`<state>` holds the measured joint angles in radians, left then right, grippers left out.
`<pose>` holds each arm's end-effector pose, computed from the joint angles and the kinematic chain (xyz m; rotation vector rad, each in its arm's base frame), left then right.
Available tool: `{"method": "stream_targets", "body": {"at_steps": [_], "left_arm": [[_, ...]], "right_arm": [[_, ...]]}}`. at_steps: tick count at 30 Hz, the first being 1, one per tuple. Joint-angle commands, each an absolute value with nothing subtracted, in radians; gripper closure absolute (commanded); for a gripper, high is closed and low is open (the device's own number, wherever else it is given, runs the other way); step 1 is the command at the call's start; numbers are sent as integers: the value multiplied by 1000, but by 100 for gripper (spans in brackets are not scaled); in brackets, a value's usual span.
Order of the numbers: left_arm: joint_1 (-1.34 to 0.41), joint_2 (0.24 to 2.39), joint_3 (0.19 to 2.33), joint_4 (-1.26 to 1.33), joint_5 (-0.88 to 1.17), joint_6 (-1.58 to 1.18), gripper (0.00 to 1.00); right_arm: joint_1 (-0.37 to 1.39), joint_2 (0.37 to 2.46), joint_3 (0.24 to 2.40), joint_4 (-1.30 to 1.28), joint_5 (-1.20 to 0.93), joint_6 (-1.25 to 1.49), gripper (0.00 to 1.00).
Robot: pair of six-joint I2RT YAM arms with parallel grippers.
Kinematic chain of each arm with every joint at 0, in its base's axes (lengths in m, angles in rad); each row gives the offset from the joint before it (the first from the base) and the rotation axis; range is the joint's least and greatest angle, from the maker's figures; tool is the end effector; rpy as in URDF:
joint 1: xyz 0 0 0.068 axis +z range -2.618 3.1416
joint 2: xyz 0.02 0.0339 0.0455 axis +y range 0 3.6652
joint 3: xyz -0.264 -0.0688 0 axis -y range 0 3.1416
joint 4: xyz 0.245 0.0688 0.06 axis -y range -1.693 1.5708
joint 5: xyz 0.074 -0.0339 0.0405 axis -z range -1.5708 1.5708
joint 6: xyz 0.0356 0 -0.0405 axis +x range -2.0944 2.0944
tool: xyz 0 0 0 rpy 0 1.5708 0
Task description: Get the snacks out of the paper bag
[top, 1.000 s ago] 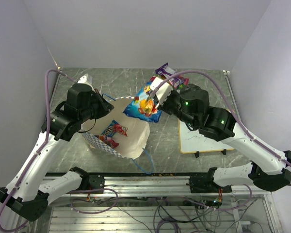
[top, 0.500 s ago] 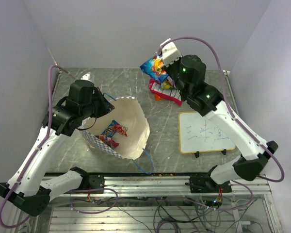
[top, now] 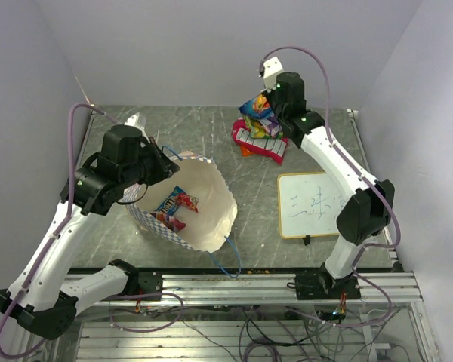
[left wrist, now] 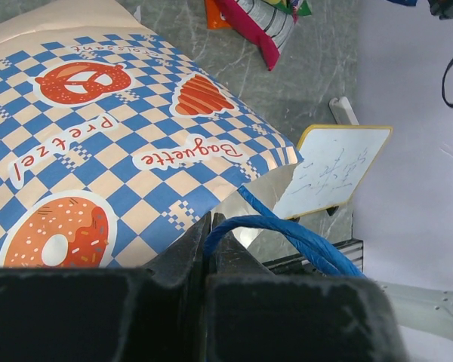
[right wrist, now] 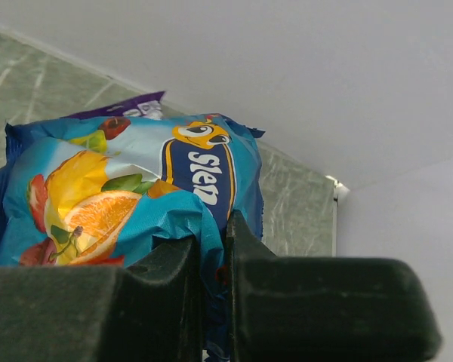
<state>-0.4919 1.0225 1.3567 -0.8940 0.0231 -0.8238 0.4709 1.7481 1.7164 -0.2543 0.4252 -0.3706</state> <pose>0.1645 -0.0891 0.4177 -0.3555 2.2089 -0.7775 0.3769 0.1754 0.3955 -0.4749 1.7807 -0.3240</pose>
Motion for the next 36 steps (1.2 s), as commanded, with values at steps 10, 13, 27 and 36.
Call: {"method": "stream_targets", "body": {"at_steps": [10,13,27,36], "left_arm": [[-487,958,1400,-935,25,-860,93],[-487,953,1398,-933,20,-862,93],[-487,928,1374,-933,20,-871,93],[-487,954,1386,-921,33,-852,93]], "right_arm": [[357,1881,1825,69,368,-286,100],[354,1919,1829,92,362,-298,100],[346,1903,1623,157,294,-267,100],[345,1856,1443,157,239,-227,100]]}}
